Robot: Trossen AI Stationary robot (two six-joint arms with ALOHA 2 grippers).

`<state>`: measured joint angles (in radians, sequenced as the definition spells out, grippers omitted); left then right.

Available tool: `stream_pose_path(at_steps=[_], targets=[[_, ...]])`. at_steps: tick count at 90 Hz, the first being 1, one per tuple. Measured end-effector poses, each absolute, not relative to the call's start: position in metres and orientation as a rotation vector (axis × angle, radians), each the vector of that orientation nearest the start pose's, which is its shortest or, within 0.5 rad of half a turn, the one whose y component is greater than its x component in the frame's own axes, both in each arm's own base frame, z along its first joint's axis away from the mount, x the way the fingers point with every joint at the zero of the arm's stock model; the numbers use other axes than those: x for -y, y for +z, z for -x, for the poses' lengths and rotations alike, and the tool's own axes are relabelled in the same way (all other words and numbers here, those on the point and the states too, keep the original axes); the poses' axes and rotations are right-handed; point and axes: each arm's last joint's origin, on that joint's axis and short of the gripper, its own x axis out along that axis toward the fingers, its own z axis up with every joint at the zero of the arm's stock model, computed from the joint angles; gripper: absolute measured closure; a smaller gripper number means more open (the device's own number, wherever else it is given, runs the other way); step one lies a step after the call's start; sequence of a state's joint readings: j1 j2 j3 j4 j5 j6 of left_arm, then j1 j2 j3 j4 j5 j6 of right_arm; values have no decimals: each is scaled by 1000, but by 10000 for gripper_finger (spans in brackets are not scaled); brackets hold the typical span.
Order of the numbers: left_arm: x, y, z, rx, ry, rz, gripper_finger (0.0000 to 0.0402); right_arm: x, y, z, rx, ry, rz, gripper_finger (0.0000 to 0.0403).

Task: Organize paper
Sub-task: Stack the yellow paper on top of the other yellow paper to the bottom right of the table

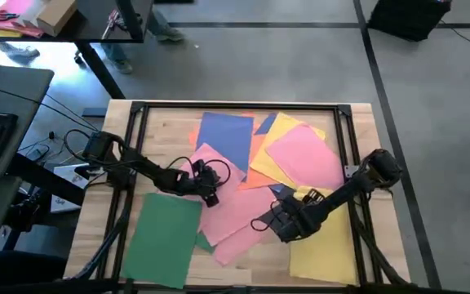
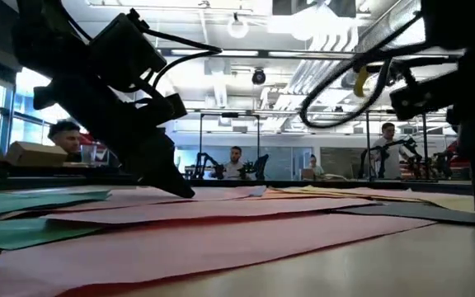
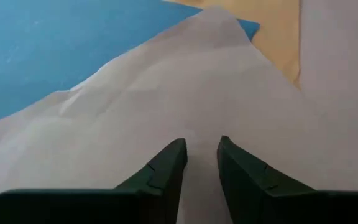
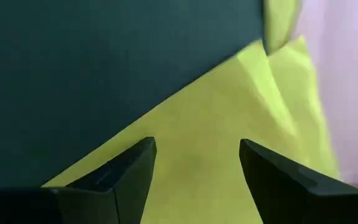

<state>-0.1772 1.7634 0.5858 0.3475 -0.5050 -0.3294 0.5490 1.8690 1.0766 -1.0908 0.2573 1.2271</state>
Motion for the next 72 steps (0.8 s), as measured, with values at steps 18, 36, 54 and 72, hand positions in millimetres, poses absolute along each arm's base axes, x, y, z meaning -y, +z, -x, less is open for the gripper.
stream_pose_path(at_steps=[18, 36, 54, 72], targets=[[36, 91, -281, -721, 431, 29, 317, -138, 141, -251, -1473, -824, -105, 179], [36, 91, -281, -722, 430, 22, 317, -132, 153, -240, -1491, -923, -61, 179], [36, 91, -281, -723, 429, 21, 317, -119, 165, -219, -1402, -1007, -167, 179], [36, 91, -281, -723, 427, 23, 317, -96, 166, -190, -1243, -1149, -418, 179]])
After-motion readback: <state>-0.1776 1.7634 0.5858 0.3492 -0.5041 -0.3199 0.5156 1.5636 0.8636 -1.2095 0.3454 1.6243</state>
